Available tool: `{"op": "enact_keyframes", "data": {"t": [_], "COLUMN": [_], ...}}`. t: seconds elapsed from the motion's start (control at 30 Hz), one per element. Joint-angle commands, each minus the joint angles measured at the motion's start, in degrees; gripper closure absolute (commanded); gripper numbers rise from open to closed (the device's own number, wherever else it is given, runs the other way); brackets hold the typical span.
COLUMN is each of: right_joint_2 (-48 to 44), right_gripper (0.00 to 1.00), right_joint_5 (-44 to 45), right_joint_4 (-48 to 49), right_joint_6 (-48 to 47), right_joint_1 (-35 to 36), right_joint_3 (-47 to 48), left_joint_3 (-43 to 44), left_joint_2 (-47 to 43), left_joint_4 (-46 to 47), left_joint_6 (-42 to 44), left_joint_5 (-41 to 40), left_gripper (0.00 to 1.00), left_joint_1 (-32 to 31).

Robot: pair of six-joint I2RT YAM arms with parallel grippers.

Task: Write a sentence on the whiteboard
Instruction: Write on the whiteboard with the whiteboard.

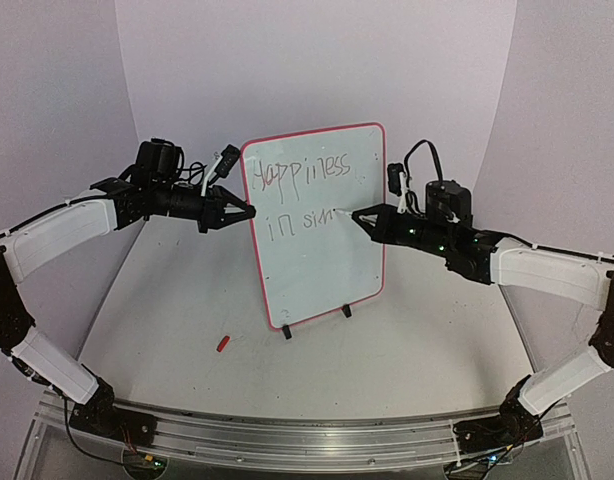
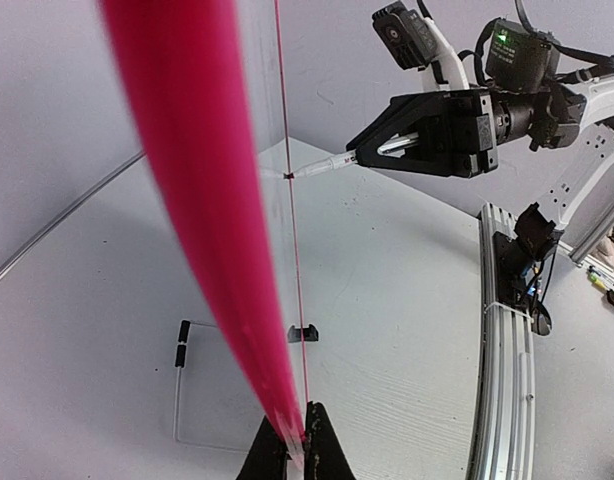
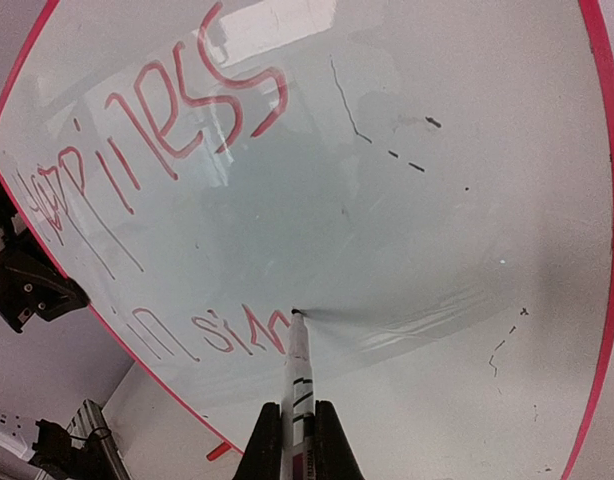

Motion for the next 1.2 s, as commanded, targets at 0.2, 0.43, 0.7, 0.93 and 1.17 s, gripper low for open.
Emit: {"op": "enact_keyframes", "data": {"t": [0.2,0.43,0.7,0.93,1.17], "right_joint_2": [-0.2,-2.2,-4.9,-2.6,0.6], "right_gripper": [1.0,1.0,1.0,1.0,1.0], "right_joint_5": [1.9,0.3,-2.1,1.0,-0.5], "right_joint_4": [-0.6,-1.5,0.4,2.9,3.4], "right_joint_6": [3.0,2.7,1.1,-0.5,-0.7], "right_joint_1": [-0.1,0.0,0.5,0.8,0.8], "right_joint_3": [-5.4,-5.1,-2.2,0.4,2.8], "left_joint_3": [-1.2,-1.2,-1.1,-1.2,-1.2], "left_joint_2": [2.3,2.4,2.5,2.3,2.2], "left_joint_4": [-11.2,-11.2,-11.1,-11.2,-11.2], "left_joint_6": [3.9,4.0,3.9,4.0,4.0], "left_joint_5": [-1.4,-1.4,-1.3,-1.5,-1.4], "left_gripper": [1.0,1.0,1.0,1.0,1.0], "left_joint_1": [-1.5,-1.5,-1.5,-1.5,-1.5]}}
